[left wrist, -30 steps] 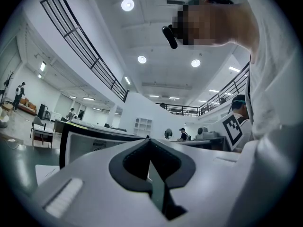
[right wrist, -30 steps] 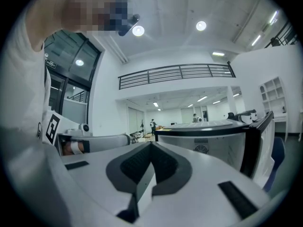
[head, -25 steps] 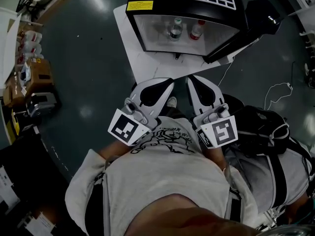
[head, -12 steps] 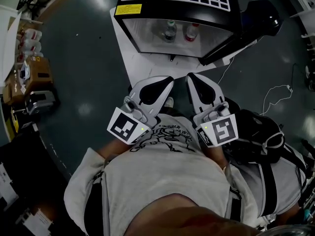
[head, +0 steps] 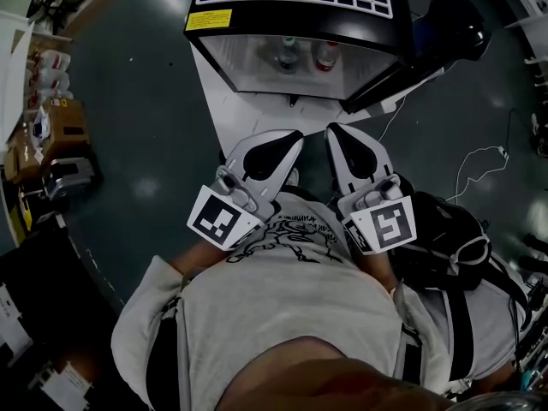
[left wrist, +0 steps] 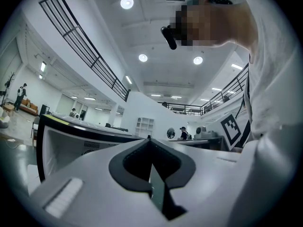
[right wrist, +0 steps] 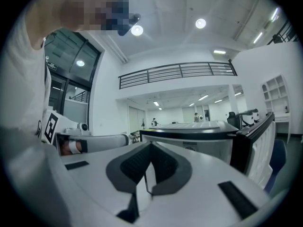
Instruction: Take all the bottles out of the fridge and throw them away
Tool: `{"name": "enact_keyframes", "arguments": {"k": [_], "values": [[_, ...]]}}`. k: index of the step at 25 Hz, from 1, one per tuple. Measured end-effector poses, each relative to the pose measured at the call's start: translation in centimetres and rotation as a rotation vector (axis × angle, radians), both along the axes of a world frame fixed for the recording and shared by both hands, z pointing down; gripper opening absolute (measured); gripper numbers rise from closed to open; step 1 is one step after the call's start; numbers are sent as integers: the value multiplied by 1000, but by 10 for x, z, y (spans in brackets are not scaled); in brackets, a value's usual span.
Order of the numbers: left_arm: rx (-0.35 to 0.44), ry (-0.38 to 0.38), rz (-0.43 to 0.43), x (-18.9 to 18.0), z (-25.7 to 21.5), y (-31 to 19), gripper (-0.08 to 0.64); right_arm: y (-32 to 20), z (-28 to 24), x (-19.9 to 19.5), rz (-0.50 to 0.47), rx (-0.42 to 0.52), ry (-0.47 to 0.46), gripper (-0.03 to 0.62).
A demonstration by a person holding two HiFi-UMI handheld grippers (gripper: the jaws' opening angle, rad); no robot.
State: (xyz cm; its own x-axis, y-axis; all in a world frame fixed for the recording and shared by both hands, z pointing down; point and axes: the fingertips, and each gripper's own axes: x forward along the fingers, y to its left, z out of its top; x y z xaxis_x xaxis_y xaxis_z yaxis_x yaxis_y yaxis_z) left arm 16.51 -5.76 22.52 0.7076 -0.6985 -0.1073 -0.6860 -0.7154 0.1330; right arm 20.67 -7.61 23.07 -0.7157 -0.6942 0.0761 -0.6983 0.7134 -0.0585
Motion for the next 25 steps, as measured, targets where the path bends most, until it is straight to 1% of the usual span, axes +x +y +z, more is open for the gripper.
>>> {"name": "enact_keyframes", "arguments": {"k": [3,6,10,12,18,19,23,25], "values": [[-12,-2,0,-1,3,-2,10,-2,1,-3,-4,-3,2,9],[-53,-8,2,-6,9,-4,10,-4,4,-8,-5,-6,3,9],[-21,-3,-5,-15,6,-12,11,-10,4,-14,3,-8,3,9],[-20,-7,-2,-19,6,-16,11,-13,3,-17,10,-9,3,9],[-75,-36,18,-29,12,-22,11,-23,2,-27,33,-7,1,9],[-75,-37,19,-31,12,-23,11,-24,1,-29,35,-5,3,9],[-31,-33,12,-38,8,-28,11,-27,1,-34,43,0,9,9],[-41,-34,7,-41,10,-29,11,-27,2,-36,44,4,13,9]]}}
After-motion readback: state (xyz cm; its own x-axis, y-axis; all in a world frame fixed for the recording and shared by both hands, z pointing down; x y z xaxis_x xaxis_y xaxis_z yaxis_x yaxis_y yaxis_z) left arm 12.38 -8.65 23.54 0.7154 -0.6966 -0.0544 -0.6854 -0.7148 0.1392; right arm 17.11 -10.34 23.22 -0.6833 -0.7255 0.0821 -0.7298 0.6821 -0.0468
